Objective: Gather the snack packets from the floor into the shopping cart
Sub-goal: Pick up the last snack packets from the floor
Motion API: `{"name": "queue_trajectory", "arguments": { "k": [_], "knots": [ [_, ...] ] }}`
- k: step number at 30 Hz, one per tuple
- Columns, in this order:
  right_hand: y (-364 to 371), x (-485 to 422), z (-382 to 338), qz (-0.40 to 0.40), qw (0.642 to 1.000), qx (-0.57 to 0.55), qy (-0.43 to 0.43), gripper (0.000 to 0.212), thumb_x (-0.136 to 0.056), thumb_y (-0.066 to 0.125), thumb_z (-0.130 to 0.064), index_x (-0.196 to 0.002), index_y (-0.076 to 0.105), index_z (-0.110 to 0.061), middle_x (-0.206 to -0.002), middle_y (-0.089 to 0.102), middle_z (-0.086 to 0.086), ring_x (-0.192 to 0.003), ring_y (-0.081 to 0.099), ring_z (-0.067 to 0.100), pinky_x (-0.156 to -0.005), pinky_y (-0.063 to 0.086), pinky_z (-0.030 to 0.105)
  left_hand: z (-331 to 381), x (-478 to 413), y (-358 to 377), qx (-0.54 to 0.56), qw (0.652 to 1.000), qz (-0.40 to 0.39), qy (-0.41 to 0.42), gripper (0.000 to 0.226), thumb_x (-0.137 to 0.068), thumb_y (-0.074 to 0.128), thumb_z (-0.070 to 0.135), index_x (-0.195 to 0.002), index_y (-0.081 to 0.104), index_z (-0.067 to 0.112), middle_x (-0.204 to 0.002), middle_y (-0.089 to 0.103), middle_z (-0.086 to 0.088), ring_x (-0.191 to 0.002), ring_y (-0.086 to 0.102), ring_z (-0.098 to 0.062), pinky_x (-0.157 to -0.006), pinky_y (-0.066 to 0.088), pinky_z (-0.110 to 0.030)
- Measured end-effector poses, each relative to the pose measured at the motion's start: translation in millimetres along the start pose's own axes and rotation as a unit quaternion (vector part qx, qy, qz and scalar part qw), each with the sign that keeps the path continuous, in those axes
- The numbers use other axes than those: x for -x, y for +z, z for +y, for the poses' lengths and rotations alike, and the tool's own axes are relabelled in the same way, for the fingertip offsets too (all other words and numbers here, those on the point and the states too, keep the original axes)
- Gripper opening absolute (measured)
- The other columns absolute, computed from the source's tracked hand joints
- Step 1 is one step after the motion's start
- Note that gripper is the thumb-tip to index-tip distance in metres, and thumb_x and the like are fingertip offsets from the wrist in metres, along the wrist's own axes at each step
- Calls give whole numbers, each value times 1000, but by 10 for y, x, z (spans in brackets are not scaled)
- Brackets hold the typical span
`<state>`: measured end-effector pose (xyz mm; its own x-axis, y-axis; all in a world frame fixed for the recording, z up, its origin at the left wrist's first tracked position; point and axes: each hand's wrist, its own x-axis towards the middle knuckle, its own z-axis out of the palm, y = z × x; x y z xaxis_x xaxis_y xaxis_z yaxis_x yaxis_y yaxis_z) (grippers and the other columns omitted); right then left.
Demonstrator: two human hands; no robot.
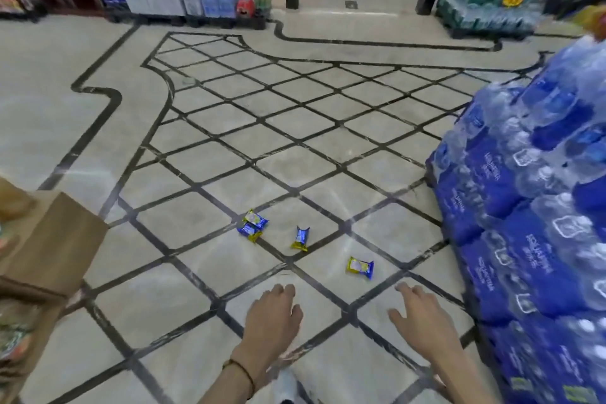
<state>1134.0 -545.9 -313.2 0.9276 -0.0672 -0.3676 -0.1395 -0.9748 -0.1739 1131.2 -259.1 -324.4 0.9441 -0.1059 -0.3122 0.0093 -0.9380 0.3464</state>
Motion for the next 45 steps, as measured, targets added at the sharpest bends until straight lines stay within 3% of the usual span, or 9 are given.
{"name": "queue_trajectory", "arguments": {
  "k": [9,16,20,23,27,31,35,40,45],
  "knots": [
    [-112,-1601,346,-61,998,-7,-26,54,-92,49,-44,-142,35,-30,-128,49,-3,-117,44,22,-91,45,35,227,-1893,-225,-18,998,-52,21,31,-100,43,36,-125,52,22,-114,58,0,-107,57,-22,-81,46,-34],
    [517,-3264,759,-124,989,38,-69,55,-92,46,-38,-144,36,-25,-131,49,1,-117,46,26,-88,47,38,143,-3459,290,6,997,-64,-50,34,-97,47,36,-130,48,29,-112,57,6,-108,58,-17,-79,50,-36],
    [1225,-4219,986,-113,986,94,-78,52,-66,73,-29,-116,64,-19,-95,61,3,-83,58,29,-56,51,40,-100,-4307,1009,-20,993,-95,-64,44,-95,48,34,-138,44,26,-118,54,4,-111,54,-21,-81,50,-37],
    [1952,-4874,1117,-82,986,117,-89,56,-47,83,-20,-100,69,-13,-84,60,8,-70,57,32,-49,47,42,-331,-5019,1698,-34,991,-114,-54,47,-95,48,34,-140,39,24,-121,51,2,-112,52,-23,-82,51,-38],
    [3192,-5615,1338,-65,987,125,-76,66,-41,82,-11,-105,69,-9,-88,60,14,-74,55,37,-54,46,44,-686,-5958,2811,-27,988,-142,-54,42,-92,53,37,-129,40,22,-113,48,-1,-104,52,-26,-77,49,-40],
    [4313,-6040,1538,-70,986,124,-84,70,-40,82,-10,-108,67,-10,-96,61,16,-80,56,38,-57,45,43,-1080,-6668,3839,11,986,-117,-116,48,-87,58,36,-127,39,18,-115,46,-8,-103,51,-34,-78,46,-44],
    [5340,-6289,1802,-48,985,115,-116,75,-41,81,-7,-114,67,-10,-104,62,15,-90,58,39,-63,49,44,-1624,-6999,4946,-30,986,-79,-146,61,-82,62,38,-131,31,19,-118,41,-8,-101,44,-33,-73,43,-43],
    [6141,-6514,2134,-55,982,136,-123,106,-38,85,-17,-139,51,-8,-120,57,17,-113,52,40,-88,41,50,-2140,-7265,5872,-63,983,-36,-167,86,-80,66,49,-145,16,25,-130,34,-12,-106,45,-38,-77,46,-47],
    [6479,-6684,2155,-39,986,134,-93,96,-50,87,-16,-138,50,-7,-109,59,15,-103,54,40,-86,42,52,-2301,-7467,6250,-77,985,-16,-151,88,-84,65,44,-151,12,23,-130,35,-15,-98,45,-37,-73,48,-46]
  ]
}}
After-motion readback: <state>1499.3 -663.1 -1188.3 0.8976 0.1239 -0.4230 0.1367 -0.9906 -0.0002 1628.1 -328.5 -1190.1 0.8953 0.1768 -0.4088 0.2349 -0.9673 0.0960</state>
